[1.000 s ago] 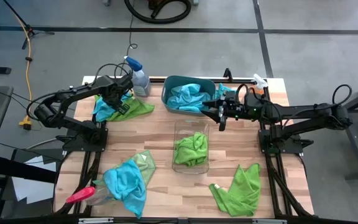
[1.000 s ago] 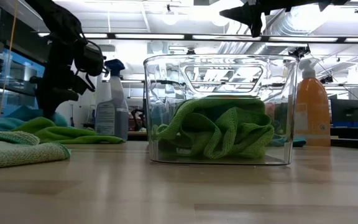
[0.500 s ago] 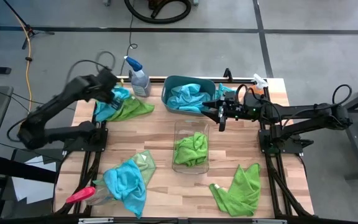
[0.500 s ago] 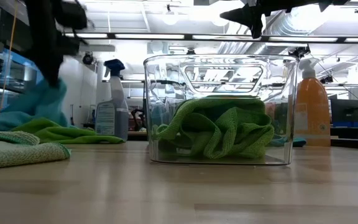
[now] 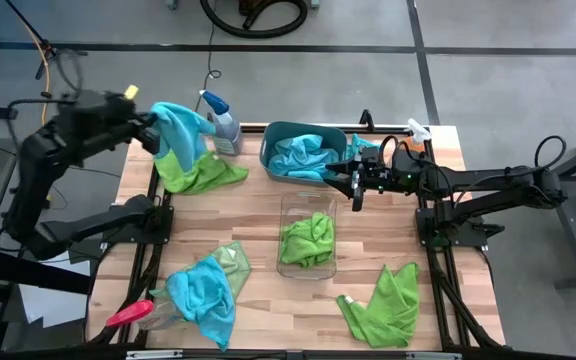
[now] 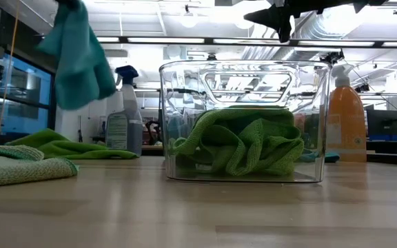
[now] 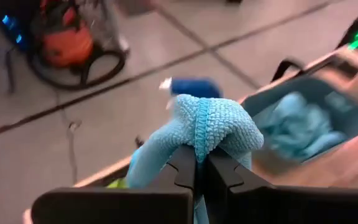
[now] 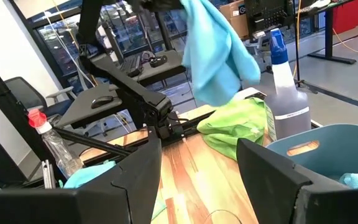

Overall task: Sort microfiber towel by color & place in baskets
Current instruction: Put the blue microfiber towel into the blue bin

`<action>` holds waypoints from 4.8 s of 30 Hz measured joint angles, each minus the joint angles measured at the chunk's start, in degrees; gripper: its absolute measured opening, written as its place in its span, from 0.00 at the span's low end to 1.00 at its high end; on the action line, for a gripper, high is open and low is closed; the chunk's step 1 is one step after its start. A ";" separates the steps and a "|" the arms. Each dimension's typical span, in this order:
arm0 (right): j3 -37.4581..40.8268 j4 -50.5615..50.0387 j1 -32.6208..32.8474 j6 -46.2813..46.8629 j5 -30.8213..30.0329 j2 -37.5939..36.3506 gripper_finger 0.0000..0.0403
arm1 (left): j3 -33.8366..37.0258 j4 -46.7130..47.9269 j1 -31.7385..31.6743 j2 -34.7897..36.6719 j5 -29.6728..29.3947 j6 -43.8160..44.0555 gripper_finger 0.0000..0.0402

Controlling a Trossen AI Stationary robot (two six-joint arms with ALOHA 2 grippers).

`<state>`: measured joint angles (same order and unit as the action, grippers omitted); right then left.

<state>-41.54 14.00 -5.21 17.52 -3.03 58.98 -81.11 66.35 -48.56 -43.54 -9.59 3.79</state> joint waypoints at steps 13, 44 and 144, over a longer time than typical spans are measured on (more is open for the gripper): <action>0.00 2.80 0.02 0.44 0.11 0.00 0.51 | -2.06 -8.41 2.38 1.07 23.06 6.09 0.00; -1.72 12.98 0.79 5.86 10.40 0.00 0.51 | -2.02 -41.03 48.61 -27.72 10.13 1.51 0.00; -34.91 -13.01 9.01 -23.46 -16.63 23.32 0.02 | 10.55 -75.49 45.78 -29.86 8.21 8.11 0.22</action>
<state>-76.44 0.98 3.79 -5.94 -19.66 82.30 -70.57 -9.14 -2.77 -73.40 -1.38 11.90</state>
